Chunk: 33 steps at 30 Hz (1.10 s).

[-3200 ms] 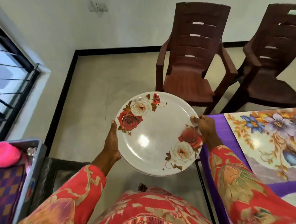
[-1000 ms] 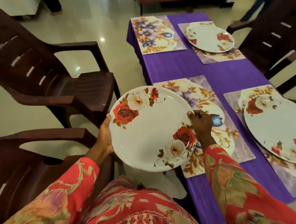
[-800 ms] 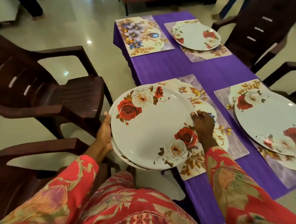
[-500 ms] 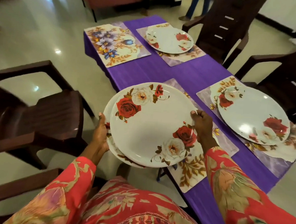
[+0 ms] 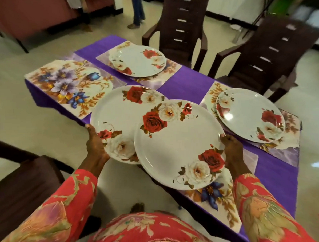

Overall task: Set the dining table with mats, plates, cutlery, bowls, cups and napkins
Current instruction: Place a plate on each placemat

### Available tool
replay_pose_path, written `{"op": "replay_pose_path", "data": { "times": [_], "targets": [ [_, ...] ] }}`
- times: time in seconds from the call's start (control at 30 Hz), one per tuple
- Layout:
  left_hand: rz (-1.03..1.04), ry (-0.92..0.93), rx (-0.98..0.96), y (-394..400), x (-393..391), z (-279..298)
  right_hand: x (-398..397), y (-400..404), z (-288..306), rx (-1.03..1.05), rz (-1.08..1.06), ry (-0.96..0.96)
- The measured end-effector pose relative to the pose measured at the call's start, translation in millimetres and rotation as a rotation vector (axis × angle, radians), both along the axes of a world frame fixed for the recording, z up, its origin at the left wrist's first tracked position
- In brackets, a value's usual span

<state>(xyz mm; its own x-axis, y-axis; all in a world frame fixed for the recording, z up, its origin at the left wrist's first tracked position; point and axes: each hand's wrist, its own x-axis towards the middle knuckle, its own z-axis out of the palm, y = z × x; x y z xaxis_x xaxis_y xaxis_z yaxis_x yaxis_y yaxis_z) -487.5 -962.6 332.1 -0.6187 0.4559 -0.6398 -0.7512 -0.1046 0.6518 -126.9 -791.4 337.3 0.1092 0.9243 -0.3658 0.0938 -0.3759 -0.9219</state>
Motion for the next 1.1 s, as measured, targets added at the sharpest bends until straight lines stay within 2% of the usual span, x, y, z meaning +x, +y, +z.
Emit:
{"op": "replay_pose_path", "data": {
  "times": [0.13, 0.4, 0.57, 0.7, 0.9, 1.1],
  "targets": [
    [0.027, 0.023, -0.034, 17, -27, -5, 22, -18, -16, -0.051, -0.159, 0.035],
    [0.166, 0.053, -0.14, 53, -51, -7, 43, -66, -32, -0.126, -0.339, -0.038],
    [0.189, 0.072, -0.118, 70, -48, 1, 43, -66, -38, -0.109, -0.355, -0.121],
    [0.1, 0.072, -0.037, 78, -55, -8, 36, -61, -44, -0.069, -0.36, -0.282],
    [0.001, 0.059, -0.057, 84, -56, -10, 27, -63, -43, 0.041, -0.304, -0.586],
    [-0.003, 0.085, -0.053, 86, -28, 10, 21, -58, -38, 0.019, -0.304, -0.681]
  ]
}}
